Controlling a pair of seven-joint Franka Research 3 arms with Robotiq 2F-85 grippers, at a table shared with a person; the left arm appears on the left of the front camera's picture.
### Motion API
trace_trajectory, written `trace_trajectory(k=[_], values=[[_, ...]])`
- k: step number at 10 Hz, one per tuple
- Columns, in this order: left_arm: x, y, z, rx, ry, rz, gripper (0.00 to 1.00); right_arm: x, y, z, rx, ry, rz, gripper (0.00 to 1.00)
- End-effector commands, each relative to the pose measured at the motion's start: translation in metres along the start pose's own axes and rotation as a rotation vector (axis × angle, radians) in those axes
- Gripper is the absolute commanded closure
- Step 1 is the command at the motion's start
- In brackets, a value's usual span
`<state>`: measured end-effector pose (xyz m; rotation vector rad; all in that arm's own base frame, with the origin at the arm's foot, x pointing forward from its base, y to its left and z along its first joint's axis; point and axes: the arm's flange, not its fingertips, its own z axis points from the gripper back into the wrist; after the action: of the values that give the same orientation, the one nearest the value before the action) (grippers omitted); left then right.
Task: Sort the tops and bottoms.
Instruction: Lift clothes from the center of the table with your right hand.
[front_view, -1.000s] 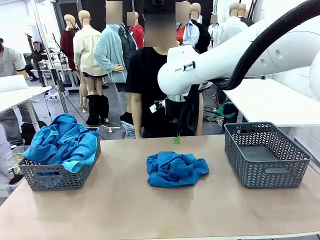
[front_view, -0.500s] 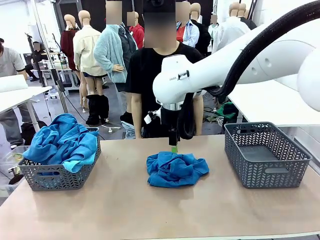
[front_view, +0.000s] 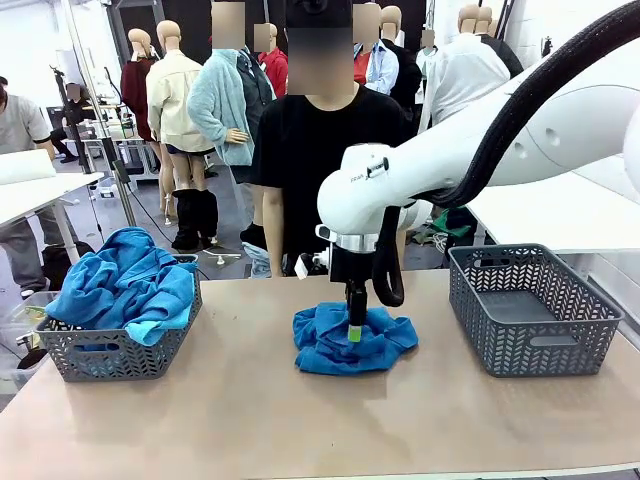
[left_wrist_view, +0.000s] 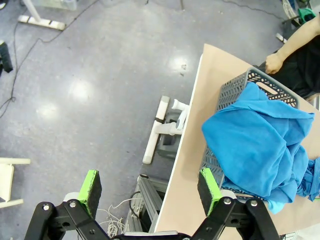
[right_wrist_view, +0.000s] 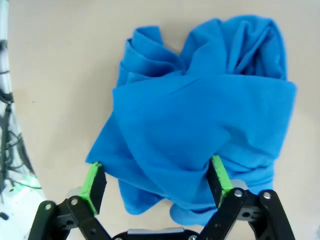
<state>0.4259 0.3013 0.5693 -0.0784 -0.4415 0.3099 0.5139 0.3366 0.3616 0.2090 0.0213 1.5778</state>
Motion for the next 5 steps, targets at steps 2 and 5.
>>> trace_trajectory(k=[2, 5], values=[[-0.002, 0.001, 0.001, -0.009, -0.002, 0.003, 0.00, -0.009, -0.002, -0.012, 0.023, -0.035, 0.004, 0.00], [-0.002, 0.001, 0.001, -0.009, -0.002, 0.003, 0.00, 0.004, -0.009, -0.015, 0.048, 0.014, -0.010, 0.19]])
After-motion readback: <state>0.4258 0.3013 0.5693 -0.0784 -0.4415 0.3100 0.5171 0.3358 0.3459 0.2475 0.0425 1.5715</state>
